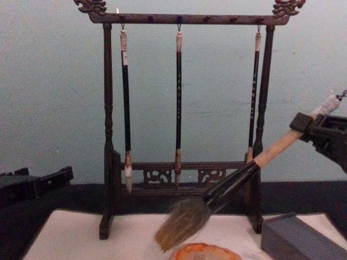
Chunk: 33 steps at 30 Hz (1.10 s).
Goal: Pick up the brush from the inkstone, write on the paper, then place the brush back to its original position.
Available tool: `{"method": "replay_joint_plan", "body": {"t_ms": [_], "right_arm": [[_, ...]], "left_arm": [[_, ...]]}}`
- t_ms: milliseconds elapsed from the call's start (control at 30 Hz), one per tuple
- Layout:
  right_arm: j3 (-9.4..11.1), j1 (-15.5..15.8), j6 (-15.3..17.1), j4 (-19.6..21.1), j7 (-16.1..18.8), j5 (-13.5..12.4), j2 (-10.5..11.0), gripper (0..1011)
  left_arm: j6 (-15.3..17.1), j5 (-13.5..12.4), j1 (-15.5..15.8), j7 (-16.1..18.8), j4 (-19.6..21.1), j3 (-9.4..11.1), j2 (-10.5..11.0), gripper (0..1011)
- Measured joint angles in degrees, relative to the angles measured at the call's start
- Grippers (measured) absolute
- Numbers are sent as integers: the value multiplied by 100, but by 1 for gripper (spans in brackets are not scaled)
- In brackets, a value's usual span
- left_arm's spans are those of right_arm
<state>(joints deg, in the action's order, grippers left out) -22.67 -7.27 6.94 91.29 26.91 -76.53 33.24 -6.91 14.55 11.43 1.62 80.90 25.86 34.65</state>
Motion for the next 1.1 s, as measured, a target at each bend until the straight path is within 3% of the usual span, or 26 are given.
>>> {"method": "replay_joint_plan", "body": {"t_ms": [300,633,1100], "right_arm": [[-35,-306,124,-699,-113,-462,-191,161],[-77,-543,105,-1370,-120,-765,-324,161],[-201,-746,130,-1982,-217,-1045,-421,161]], "left_arm": [[0,0,0,0,0,0,0,1002],[0,0,0,0,0,0,0,1002],[0,0,0,0,0,0,0,1002]]}}
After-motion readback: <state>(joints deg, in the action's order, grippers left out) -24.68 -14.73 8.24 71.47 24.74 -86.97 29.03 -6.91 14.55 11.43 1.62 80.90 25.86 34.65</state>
